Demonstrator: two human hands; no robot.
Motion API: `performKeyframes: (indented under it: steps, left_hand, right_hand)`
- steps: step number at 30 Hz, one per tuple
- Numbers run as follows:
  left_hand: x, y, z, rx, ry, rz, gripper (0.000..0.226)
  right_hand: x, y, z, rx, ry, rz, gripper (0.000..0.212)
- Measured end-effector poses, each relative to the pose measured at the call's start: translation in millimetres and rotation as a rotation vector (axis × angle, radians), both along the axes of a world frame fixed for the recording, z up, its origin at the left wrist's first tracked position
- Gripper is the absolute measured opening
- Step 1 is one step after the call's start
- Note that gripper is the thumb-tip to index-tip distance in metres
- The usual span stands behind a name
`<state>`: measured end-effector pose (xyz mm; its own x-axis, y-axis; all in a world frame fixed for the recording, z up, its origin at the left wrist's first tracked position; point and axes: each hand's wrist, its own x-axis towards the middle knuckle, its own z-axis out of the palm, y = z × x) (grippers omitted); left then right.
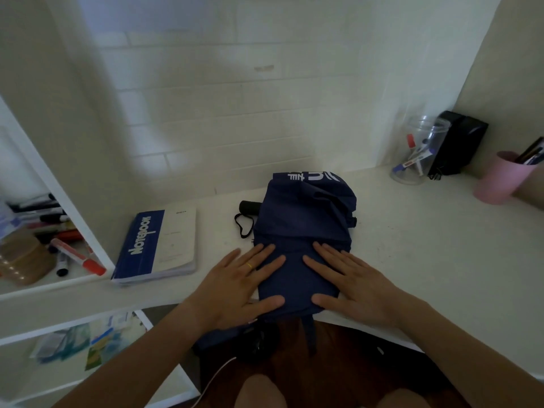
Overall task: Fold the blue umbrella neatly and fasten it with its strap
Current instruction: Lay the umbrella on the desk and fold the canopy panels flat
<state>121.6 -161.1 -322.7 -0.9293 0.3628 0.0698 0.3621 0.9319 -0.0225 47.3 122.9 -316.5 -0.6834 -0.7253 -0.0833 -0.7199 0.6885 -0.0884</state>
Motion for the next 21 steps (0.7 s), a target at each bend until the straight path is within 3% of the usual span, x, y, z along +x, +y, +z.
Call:
performKeyframes:
  steps: [4, 7, 9, 11, 12, 14, 16, 18, 21]
  left_hand:
    - [-29.5, 1.0, 18.7, -0.063, -0.137, 0.028, 0.084]
    - [-43.7, 1.6, 41.7, 0.022, -0.223, 0.041, 0.078]
    - [-50.6, 8.4, 57.0, 0.295, 0.028, 0.196, 0.054]
    - [-70.7, 16.1, 71.8, 0.716, 0.287, 0.486, 0.053]
    - [-84.4, 19.3, 80.2, 0.915, 0.285, 0.619, 0.059]
    - [-107.9, 27.4, 96.0, 1.223, 0.06, 0.76, 0.071]
    - [-122.2, 36.7, 104.7, 1.474, -0.168, 0.764, 0.051]
    - [-128.1, 41.5, 111.5, 1.607, -0.24, 0.725, 0.026]
    - [-120.4, 41.9, 118.0, 1.74, -0.338, 0.534, 0.02]
  right_hand:
    - [-20.6, -6.3, 14.1, 0.062, -0.034, -0.053, 0.089]
    - [-25.4, -7.5, 14.3, 0.054, -0.046, -0.062, 0.079]
    - [-23.9, -5.6, 9.6, 0.034, -0.043, -0.06, 0.074]
    - [-23.0, -5.4, 6.2, 0.005, -0.031, -0.056, 0.072]
    - [-22.9, -5.4, 5.8, -0.006, -0.028, -0.052, 0.071]
    - [-23.0, -4.9, 4.8, -0.014, -0.026, -0.041, 0.069]
    - [-23.6, -4.3, 3.1, -0.026, -0.008, -0.033, 0.069]
    - [-23.3, -4.1, 2.0, -0.037, 0.008, -0.029, 0.068]
    - [-22.2, -2.5, 0.8, -0.062, 0.012, -0.024, 0.068]
